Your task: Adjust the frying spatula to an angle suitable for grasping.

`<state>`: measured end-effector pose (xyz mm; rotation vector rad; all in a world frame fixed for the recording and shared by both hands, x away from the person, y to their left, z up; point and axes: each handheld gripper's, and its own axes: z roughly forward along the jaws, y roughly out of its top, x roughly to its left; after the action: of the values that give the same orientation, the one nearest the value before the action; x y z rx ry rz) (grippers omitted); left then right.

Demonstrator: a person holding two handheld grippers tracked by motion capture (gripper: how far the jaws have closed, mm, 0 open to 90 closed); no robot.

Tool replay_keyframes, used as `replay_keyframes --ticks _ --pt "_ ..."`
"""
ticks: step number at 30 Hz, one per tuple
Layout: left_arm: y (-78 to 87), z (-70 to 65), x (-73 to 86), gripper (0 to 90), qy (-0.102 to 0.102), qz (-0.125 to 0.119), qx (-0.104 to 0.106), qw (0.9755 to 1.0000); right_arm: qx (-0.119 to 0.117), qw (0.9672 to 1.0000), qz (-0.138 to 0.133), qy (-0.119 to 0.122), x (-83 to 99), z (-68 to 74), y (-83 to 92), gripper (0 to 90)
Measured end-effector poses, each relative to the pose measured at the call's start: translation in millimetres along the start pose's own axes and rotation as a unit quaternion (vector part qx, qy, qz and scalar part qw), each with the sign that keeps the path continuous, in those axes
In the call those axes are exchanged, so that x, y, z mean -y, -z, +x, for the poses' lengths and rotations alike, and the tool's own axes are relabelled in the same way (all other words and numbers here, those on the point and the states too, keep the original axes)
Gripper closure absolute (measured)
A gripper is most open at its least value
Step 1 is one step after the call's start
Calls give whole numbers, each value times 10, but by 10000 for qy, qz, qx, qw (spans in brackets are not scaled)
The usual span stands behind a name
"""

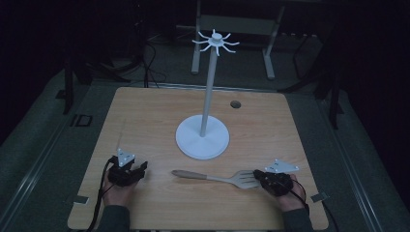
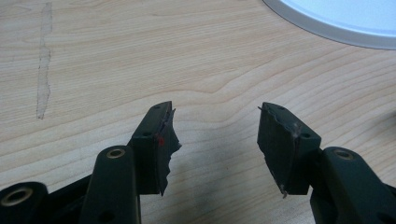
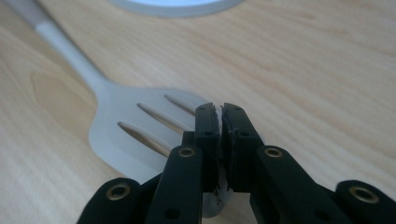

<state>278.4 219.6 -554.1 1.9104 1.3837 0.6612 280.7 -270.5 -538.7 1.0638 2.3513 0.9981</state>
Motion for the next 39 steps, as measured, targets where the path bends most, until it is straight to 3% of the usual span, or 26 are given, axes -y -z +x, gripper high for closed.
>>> replay_keyframes --ticks 13,19,26,28,33,39 --pt "-2 -4 2 460 -18 5 -26 10000 -189 9992 284 202 163 239 125 849" --pt "-1 -1 4 460 -9 10 -52 10000 -365 9978 362 425 185 374 178 840" --pt "-8 -2 7 460 3 26 -60 10000 -585 9956 380 633 152 523 218 817" --pt "-8 -4 8 460 -12 30 -70 10000 -652 9938 424 791 123 591 208 814" --pt "-11 0 8 460 -6 46 -72 10000 -736 9936 342 788 23 618 189 801" --pt "-8 2 9 460 15 36 -76 10000 -649 9954 219 667 -157 601 145 737"
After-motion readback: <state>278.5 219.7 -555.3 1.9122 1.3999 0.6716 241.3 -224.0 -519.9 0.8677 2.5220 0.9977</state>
